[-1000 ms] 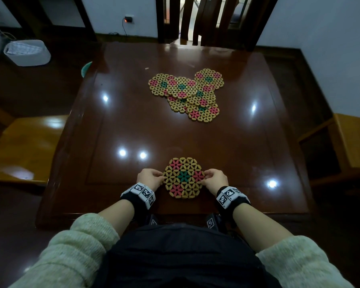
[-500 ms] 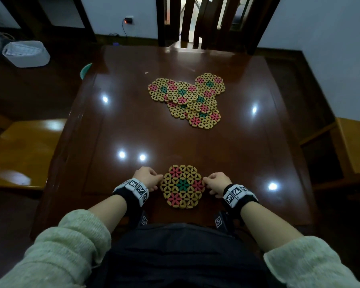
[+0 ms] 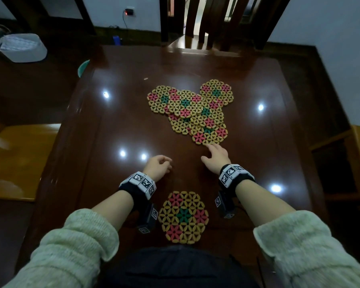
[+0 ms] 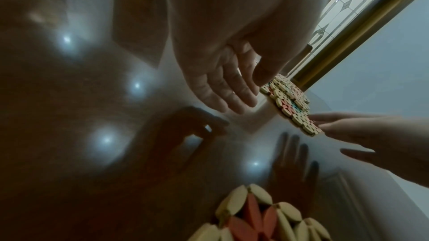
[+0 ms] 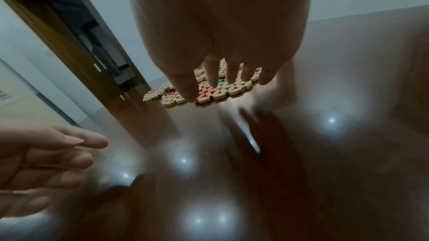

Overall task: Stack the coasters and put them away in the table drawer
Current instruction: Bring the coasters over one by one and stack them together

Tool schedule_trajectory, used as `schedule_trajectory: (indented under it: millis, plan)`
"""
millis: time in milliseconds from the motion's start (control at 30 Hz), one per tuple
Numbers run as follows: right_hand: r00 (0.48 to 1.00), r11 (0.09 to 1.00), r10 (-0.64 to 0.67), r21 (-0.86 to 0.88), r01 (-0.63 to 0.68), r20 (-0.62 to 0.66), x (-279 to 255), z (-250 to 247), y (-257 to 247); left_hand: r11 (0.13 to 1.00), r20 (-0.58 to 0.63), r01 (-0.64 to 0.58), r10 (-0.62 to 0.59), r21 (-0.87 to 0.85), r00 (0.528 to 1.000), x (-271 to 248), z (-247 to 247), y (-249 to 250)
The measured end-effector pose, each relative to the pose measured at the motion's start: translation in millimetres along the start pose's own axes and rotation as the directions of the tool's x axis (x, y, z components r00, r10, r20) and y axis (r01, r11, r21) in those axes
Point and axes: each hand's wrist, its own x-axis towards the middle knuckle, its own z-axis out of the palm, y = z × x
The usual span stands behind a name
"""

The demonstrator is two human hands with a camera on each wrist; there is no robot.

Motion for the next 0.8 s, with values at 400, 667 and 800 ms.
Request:
schedule_trajectory:
  millis: [400, 667, 800]
  plan:
    - [0.993, 0.983, -0.117, -0.142, 0.118, 0.018, 6.5, 16.2, -10.1, 1.000, -0.039, -0.014, 0.014, 0.006, 0.999, 30.4, 27.5, 24.3]
    - [0.987, 0.963, -0.153, 0.234, 0.137, 0.051, -11.6, 30.6, -10.4, 0.996, -0.111, 0.048, -0.055, -0.069, 0.992, 37.6, 32.2, 32.3]
    - [0.989, 0.951, -0.128, 0.292, 0.100, 0.078, -16.0, 32.8, -5.6, 0.995, -0.094, 0.083, -0.089, -0.060, 0.992, 38.0, 31.4, 30.4]
